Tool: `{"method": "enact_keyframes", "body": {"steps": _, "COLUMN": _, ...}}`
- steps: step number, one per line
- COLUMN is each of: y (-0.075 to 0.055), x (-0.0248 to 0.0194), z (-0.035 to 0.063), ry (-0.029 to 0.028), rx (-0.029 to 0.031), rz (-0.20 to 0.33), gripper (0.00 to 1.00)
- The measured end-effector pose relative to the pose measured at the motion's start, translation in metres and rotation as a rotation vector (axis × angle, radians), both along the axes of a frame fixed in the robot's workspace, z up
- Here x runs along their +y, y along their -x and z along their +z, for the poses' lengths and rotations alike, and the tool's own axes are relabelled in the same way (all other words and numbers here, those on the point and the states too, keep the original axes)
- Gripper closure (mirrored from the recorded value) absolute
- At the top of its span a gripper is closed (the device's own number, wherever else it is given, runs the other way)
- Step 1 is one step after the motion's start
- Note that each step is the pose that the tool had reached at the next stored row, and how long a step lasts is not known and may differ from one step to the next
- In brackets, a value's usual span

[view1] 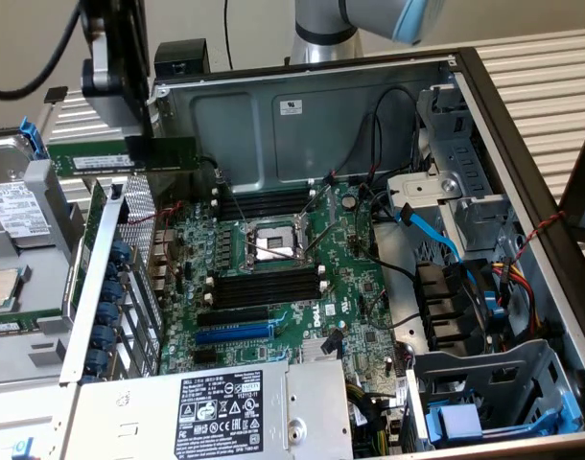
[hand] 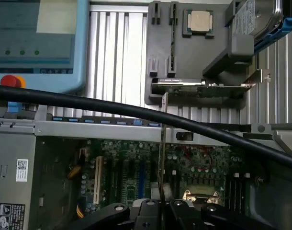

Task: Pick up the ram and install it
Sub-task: 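Pick up the ram and move it above insertion slot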

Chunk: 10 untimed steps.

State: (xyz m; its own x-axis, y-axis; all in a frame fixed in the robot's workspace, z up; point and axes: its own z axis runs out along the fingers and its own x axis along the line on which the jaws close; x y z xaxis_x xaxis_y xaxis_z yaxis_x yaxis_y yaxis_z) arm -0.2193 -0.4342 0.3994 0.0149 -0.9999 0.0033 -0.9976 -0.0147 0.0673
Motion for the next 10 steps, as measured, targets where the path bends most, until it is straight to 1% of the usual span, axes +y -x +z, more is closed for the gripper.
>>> {"method": "enact_keyframes", "body": {"steps": 3, "y": -0.014, "x": 0.0003, "z": 0.0, "ry": 0.0, "rx": 0.0, "rz": 0.0, "gripper": 0.86}}
{"method": "enact_keyframes", "body": {"steps": 5, "y": -0.023, "x": 0.0013, "z": -0.0005, "ry": 0.0, "rx": 0.0, "rz": 0.0, "gripper": 0.86}}
{"method": "enact_keyframes", "body": {"steps": 10, "y": -0.046, "x": 0.0069, "z": -0.0044, "ry": 0.0, "rx": 0.0, "rz": 0.0, "gripper": 0.86}}
